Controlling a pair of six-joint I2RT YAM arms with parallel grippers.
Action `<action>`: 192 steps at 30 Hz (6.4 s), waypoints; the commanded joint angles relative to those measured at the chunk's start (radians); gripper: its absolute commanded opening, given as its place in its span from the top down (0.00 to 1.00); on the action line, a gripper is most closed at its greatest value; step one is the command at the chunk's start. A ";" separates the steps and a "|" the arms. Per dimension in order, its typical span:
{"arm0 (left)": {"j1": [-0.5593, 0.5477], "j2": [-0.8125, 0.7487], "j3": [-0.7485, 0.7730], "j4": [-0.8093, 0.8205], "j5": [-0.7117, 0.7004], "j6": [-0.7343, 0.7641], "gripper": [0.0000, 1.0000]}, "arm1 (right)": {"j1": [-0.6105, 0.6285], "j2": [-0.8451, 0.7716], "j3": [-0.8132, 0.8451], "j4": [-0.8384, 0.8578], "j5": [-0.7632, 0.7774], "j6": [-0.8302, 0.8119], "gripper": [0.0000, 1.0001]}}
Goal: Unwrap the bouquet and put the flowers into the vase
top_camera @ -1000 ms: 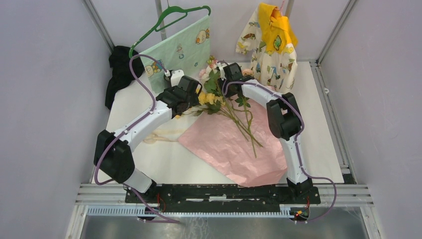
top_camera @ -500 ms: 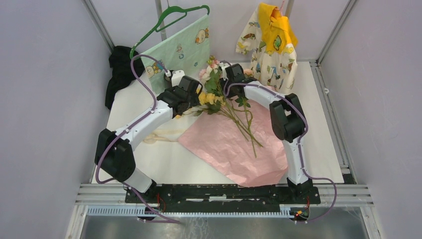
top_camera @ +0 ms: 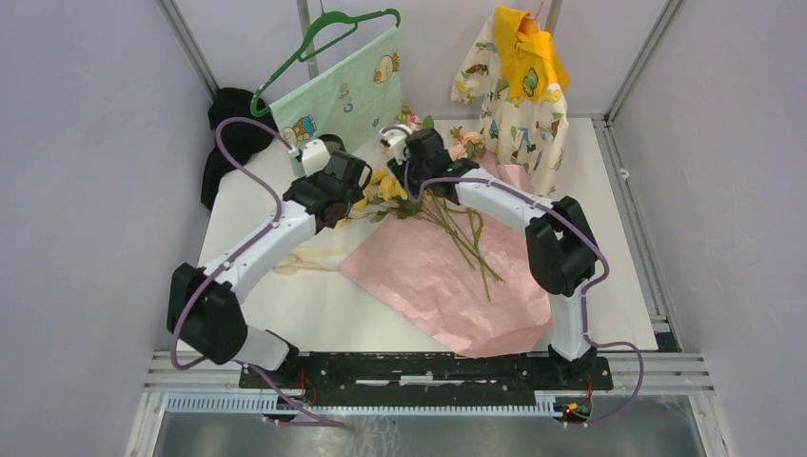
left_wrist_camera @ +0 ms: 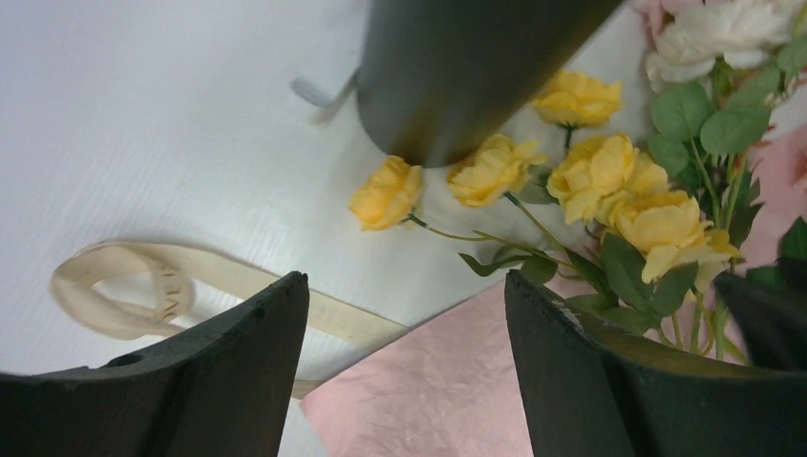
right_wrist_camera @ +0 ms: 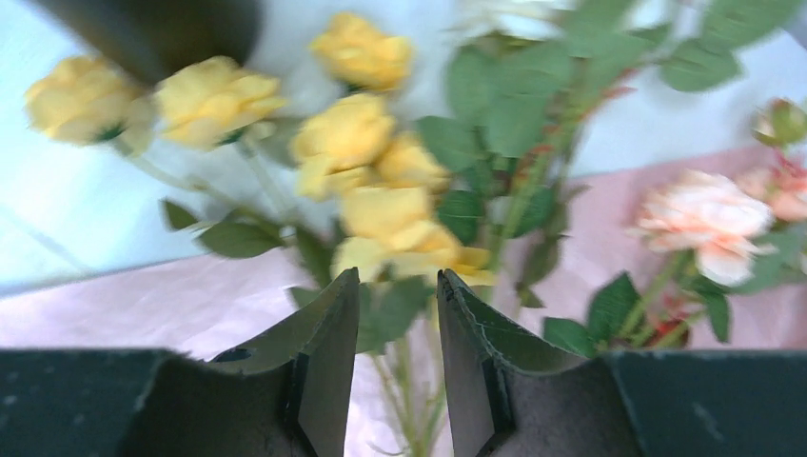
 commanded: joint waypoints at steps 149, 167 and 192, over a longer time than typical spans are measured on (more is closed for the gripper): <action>-0.009 0.390 -0.213 1.080 0.962 -0.364 0.27 | 0.080 -0.442 -0.684 0.381 -0.297 0.222 1.00; -0.008 0.309 -0.313 1.093 0.955 -0.340 0.98 | 0.085 -0.499 -0.713 0.373 -0.239 0.201 0.75; -0.017 -0.282 -0.162 0.562 0.319 0.050 0.98 | 0.086 -0.908 -0.865 0.533 -0.251 0.216 0.03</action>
